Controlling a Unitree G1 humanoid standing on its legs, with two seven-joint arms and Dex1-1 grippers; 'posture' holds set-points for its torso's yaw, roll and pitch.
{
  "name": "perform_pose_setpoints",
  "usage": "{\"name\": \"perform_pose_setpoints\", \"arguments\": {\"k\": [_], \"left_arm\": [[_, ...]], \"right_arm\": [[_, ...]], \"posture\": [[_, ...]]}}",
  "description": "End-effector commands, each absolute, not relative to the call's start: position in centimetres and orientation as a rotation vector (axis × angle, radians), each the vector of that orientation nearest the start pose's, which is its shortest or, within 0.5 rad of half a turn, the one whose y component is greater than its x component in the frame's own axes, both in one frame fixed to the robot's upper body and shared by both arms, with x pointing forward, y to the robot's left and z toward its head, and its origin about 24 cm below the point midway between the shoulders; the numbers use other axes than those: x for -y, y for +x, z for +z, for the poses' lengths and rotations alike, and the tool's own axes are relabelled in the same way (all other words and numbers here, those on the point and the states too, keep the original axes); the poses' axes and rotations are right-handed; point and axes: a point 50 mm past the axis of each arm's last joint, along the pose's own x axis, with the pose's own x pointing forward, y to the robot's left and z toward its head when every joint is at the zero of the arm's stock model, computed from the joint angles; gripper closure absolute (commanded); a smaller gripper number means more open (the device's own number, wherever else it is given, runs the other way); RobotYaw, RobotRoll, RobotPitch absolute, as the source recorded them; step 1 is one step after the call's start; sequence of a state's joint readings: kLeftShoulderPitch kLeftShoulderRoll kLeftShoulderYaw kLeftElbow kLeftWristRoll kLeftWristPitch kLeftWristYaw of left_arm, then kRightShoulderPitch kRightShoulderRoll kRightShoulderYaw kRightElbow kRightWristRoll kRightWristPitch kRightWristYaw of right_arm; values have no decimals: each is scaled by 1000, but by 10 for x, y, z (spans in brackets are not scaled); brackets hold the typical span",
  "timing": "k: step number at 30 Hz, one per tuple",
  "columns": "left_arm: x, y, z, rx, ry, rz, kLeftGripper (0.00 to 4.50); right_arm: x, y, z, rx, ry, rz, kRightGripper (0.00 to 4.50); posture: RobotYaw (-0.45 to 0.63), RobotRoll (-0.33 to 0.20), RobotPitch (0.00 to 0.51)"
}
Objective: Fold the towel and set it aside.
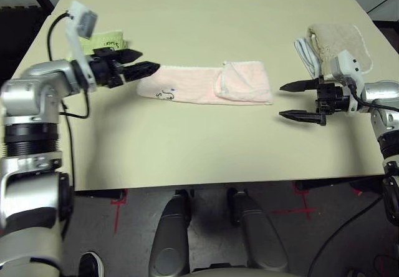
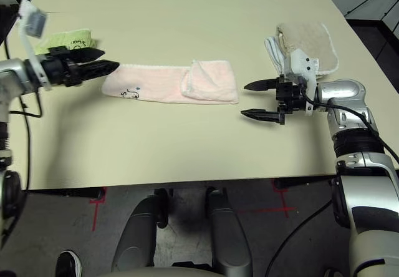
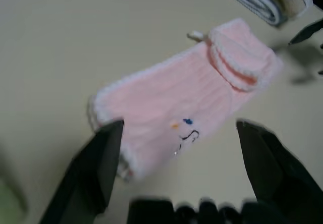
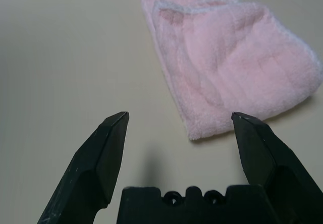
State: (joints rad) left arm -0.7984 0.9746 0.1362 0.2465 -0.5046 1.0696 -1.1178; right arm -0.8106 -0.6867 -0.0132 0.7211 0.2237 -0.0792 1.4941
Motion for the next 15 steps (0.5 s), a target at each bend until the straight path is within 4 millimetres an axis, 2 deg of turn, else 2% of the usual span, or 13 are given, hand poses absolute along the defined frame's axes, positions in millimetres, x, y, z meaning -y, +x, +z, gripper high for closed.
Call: {"name": "perform_pose_setpoints", "arguments": {"k": [1,6,15], "left_arm": [[-288,290,242,-547,-200,-760,0],[-284,294,235,-626,-384,-709,0],[-262,317,220,-668,-558,-663,0]], "right_arm": [[243,336,179,-49,-438,1231,56],[239,337,180,-38,-438,1234,56],[238,337,183,-23,-443,1223,56]], "posture": [[109,0,222],[109,0,225],[97,0,227]]}}
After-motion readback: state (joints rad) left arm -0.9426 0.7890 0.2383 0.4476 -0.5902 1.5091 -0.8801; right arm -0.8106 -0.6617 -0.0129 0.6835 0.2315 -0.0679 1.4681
